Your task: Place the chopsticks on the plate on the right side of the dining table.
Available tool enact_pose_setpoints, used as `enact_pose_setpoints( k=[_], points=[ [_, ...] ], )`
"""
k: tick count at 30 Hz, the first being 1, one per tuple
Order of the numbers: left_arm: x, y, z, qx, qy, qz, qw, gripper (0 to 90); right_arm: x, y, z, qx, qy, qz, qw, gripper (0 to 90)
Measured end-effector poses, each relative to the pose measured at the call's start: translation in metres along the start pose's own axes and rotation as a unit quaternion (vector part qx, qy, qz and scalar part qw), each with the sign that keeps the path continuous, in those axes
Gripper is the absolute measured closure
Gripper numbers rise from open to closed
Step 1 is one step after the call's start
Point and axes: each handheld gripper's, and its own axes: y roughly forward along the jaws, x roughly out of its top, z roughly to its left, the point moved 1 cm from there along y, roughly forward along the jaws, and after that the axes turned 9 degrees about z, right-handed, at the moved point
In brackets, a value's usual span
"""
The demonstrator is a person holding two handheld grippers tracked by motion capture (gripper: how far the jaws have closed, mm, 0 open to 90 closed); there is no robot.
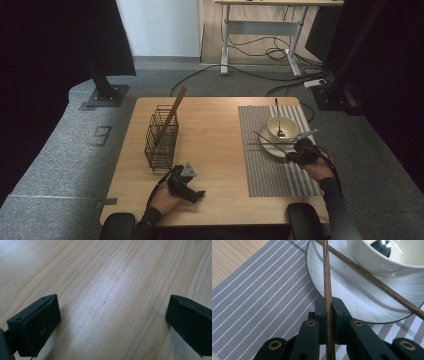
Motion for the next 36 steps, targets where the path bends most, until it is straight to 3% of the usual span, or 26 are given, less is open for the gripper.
enact_pose_setpoints(
  k=[8,17,36],
  points=[
    [0.000,0.000,0.000,0.000,0.000,0.000,1.0000,0.0,0.001,0.006,-0.007,-0.006,0.003,0.007,1.0000,83.1],
    [0.000,0.000,0.000,0.000,0.000,0.000,1.0000,0.0,-0.005,0.011,-0.020,-0.007,0.022,0.002,0.9997,82.6],
    [0.000,0.000,0.000,0.000,0.000,0.000,1.0000,0.0,-0.016,0.014,-0.038,-0.016,0.054,-0.009,0.9984,73.3]
  ],
)
